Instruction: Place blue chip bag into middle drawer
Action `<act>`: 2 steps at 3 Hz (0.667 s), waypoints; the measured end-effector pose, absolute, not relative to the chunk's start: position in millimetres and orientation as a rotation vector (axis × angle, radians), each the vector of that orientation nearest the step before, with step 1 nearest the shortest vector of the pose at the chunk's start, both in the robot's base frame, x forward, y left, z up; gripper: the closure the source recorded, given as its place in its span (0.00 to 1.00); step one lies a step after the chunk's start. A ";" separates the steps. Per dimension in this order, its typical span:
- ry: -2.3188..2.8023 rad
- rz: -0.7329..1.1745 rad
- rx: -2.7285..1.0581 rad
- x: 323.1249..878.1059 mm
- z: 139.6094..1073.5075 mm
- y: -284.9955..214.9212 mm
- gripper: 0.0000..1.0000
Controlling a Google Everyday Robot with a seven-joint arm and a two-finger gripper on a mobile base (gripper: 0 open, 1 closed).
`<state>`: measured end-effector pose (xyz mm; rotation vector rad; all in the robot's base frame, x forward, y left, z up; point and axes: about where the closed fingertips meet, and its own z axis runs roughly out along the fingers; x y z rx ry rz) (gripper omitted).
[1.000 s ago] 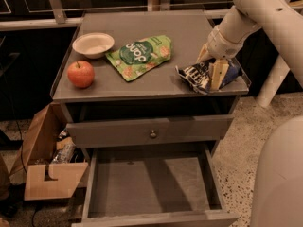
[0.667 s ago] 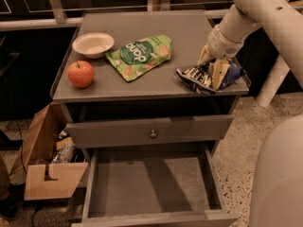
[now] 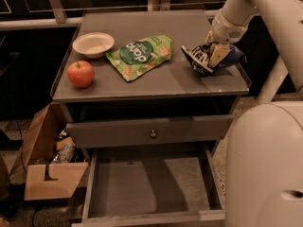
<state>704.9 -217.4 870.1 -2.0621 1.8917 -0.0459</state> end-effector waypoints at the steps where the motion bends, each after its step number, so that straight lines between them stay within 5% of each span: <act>1: 1.945 -0.097 -2.005 705.7 894.9 -235.4 1.00; 2: 2.003 -0.103 -1.921 692.3 914.7 -253.8 1.00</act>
Offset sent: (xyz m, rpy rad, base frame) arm -0.0495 -0.0654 0.0733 0.0161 0.0194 -0.2168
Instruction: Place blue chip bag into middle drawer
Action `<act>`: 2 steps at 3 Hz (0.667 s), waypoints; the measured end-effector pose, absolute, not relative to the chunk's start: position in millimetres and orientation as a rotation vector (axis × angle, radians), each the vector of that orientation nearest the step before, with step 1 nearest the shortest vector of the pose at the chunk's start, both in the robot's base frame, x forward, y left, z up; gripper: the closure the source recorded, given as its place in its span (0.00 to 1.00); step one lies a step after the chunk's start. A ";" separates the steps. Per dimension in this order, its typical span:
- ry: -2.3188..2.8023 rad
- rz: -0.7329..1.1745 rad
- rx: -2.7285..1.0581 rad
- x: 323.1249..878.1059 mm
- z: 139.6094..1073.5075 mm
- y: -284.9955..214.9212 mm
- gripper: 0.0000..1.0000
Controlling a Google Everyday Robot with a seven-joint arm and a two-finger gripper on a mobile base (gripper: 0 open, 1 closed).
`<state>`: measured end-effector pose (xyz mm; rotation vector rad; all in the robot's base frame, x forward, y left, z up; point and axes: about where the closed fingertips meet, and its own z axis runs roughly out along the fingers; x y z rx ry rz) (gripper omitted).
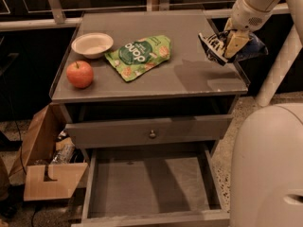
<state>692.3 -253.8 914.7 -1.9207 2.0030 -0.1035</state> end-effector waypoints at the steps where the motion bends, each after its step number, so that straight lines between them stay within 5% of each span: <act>1: 2.018 -0.117 -1.830 671.7 937.0 -270.6 1.00; 2: 2.014 -0.122 -1.823 671.7 936.6 -269.9 1.00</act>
Offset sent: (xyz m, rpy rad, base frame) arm -0.0197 -0.0163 0.0217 0.0349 -0.0377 -0.0522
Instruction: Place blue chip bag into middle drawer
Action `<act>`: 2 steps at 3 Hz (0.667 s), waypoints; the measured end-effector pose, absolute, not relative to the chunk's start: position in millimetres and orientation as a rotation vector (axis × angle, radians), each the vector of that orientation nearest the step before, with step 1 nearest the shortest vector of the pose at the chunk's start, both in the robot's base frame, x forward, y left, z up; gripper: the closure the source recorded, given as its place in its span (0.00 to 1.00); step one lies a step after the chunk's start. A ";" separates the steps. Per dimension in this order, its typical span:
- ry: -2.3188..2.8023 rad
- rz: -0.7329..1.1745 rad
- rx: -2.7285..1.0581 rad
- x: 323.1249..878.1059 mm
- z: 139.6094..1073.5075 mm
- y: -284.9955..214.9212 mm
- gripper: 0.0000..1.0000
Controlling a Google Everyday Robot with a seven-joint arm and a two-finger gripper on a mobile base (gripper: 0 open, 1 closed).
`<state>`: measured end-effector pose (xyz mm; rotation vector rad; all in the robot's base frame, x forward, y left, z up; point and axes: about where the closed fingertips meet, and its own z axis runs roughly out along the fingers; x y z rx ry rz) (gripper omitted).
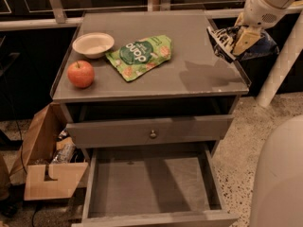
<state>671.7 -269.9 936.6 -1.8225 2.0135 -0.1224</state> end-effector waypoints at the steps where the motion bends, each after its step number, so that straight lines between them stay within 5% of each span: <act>1: 2.005 -0.162 -1.819 674.2 943.2 -271.2 1.00; 2: 2.006 -0.206 -1.787 651.2 959.0 -282.4 1.00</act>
Offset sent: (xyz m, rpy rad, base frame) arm -0.0878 -0.0184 0.0260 -0.0446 -0.0602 -0.0513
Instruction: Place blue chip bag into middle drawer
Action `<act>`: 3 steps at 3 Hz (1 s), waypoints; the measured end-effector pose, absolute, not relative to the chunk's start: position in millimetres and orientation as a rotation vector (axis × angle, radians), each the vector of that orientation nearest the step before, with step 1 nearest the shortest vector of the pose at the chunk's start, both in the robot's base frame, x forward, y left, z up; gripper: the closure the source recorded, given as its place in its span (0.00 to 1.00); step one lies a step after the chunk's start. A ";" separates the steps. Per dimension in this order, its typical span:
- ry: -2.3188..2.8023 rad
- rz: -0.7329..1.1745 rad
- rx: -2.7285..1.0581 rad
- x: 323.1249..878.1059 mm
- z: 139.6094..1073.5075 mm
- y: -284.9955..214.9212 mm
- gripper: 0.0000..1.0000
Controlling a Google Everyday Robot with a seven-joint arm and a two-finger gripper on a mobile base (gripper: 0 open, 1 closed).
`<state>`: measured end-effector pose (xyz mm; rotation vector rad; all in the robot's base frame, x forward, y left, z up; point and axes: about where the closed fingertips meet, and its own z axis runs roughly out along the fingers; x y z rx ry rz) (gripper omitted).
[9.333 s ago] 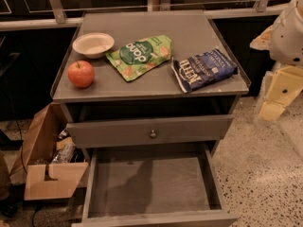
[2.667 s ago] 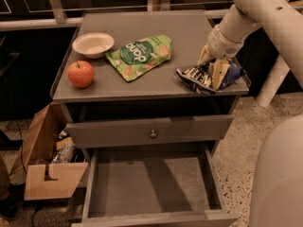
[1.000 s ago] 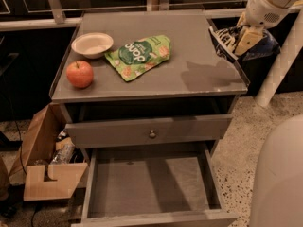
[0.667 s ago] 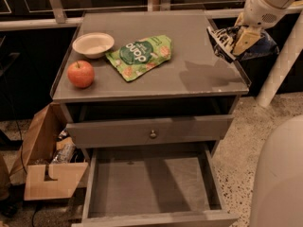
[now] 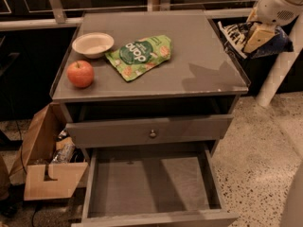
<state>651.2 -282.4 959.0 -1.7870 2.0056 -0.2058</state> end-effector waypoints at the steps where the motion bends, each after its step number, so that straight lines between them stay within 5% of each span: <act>1: 2.033 -0.219 -1.742 607.9 964.2 -290.8 1.00; 2: 2.117 -0.123 -1.744 557.3 913.6 -289.5 1.00; 3: 2.114 -0.153 -1.724 568.2 917.0 -292.4 1.00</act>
Offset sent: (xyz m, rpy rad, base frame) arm -0.1458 -0.0064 -0.0658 0.0733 0.1129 -0.1080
